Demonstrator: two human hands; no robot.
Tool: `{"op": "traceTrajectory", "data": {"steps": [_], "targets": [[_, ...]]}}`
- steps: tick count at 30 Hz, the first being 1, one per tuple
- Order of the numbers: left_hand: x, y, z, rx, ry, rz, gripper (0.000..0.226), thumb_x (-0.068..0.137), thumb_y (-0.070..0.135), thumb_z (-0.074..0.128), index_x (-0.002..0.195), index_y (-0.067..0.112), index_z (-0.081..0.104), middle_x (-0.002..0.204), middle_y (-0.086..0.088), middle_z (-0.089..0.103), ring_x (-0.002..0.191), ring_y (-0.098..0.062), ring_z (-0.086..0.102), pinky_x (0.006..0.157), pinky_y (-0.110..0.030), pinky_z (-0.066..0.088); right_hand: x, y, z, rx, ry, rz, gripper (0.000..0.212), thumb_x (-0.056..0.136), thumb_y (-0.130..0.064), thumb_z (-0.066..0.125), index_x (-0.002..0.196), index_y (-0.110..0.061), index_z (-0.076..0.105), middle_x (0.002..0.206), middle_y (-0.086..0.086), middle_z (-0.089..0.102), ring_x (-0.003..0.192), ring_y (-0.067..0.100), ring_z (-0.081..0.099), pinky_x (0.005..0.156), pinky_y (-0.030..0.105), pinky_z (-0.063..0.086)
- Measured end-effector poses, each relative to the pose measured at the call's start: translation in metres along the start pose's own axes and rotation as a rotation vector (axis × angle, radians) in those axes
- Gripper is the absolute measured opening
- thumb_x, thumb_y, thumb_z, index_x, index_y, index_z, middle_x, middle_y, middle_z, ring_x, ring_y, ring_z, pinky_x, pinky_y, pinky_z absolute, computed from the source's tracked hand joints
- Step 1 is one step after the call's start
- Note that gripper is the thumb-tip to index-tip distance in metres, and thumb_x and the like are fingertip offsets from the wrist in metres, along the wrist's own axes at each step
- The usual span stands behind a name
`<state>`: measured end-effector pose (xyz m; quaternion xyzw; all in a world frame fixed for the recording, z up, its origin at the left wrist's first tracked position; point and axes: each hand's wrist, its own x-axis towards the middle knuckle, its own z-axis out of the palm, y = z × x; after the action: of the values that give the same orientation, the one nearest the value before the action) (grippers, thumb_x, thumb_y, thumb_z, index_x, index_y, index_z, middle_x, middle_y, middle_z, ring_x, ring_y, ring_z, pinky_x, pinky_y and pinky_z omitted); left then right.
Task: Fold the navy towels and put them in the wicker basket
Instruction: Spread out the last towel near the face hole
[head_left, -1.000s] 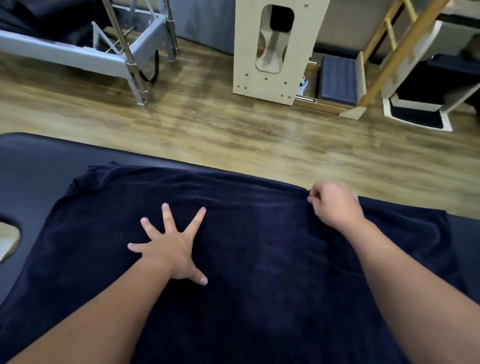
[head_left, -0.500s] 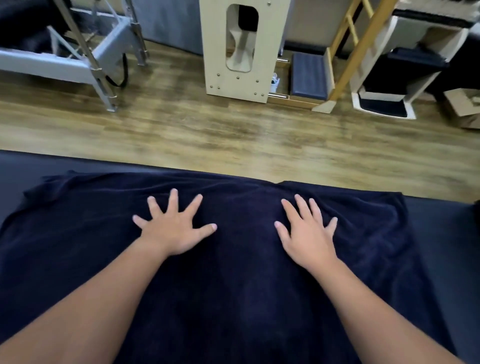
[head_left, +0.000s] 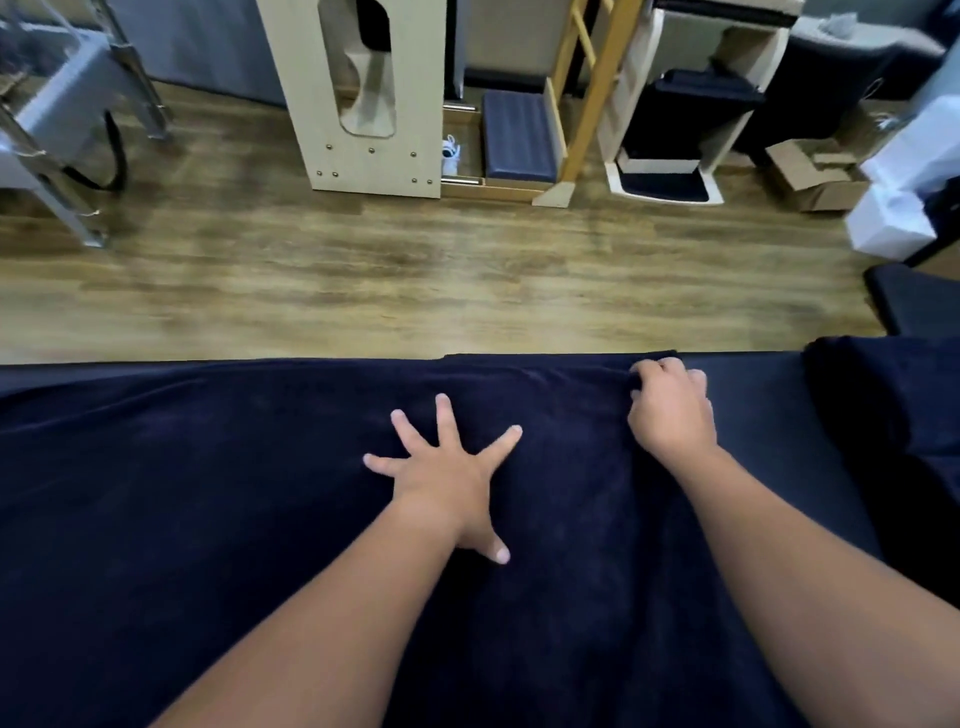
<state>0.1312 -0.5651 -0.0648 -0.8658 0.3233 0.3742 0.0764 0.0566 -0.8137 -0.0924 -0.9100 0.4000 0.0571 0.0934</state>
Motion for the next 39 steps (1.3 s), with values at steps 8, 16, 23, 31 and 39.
{"op": "traceTrajectory", "data": {"steps": [8,16,23,31,39], "targets": [[0.019,0.019,-0.009,0.034,-0.096,-0.155,0.155,0.052,0.062,0.093,0.121,0.068,-0.046,0.135,-0.019,-0.063,0.133,-0.071,-0.026,0.098,-0.088,0.021,0.04,0.015,-0.015,0.012,0.124,-0.056,0.037,0.09,-0.005,0.057,0.125,-0.018,0.056,0.124,0.01,0.047,0.107,0.036,0.053,0.08,0.043,0.043],[0.014,0.032,-0.017,0.064,-0.142,-0.221,0.154,0.055,0.058,0.094,0.118,0.069,-0.047,0.137,-0.016,-0.063,0.139,-0.066,-0.023,0.104,-0.084,0.019,-0.085,0.031,0.044,0.091,0.189,-0.096,0.051,0.096,-0.032,0.054,0.145,-0.02,0.046,0.161,0.015,0.03,0.149,0.036,0.026,0.114,0.061,0.026],[0.013,0.076,0.0,0.119,0.094,0.245,0.102,0.088,0.045,0.06,0.154,0.049,-0.018,0.164,0.001,-0.032,0.15,-0.032,-0.03,0.112,-0.077,0.003,-0.209,0.087,0.06,-0.009,0.019,0.091,0.066,0.097,-0.063,0.026,0.157,-0.036,0.028,0.166,0.003,0.021,0.154,0.031,0.014,0.116,0.062,0.023],[0.082,0.172,-0.018,0.428,0.183,0.344,0.063,0.105,0.057,0.022,0.15,0.054,-0.024,0.163,0.014,-0.03,0.149,-0.042,-0.026,0.107,-0.082,0.008,-0.265,0.127,0.061,0.111,0.1,0.371,0.063,0.089,-0.035,0.07,0.146,-0.017,0.051,0.123,0.007,0.058,0.104,0.031,0.054,0.076,0.051,0.051],[0.087,0.24,-0.061,0.769,0.278,0.476,0.056,0.099,0.025,0.055,0.148,0.047,0.038,0.141,-0.014,0.031,0.117,-0.033,0.046,0.072,-0.042,0.041,-0.238,0.145,0.025,0.383,-0.134,0.453,0.058,0.091,-0.044,0.065,0.139,-0.034,0.034,0.123,-0.009,0.06,0.114,0.018,0.056,0.09,0.038,0.048]]}}
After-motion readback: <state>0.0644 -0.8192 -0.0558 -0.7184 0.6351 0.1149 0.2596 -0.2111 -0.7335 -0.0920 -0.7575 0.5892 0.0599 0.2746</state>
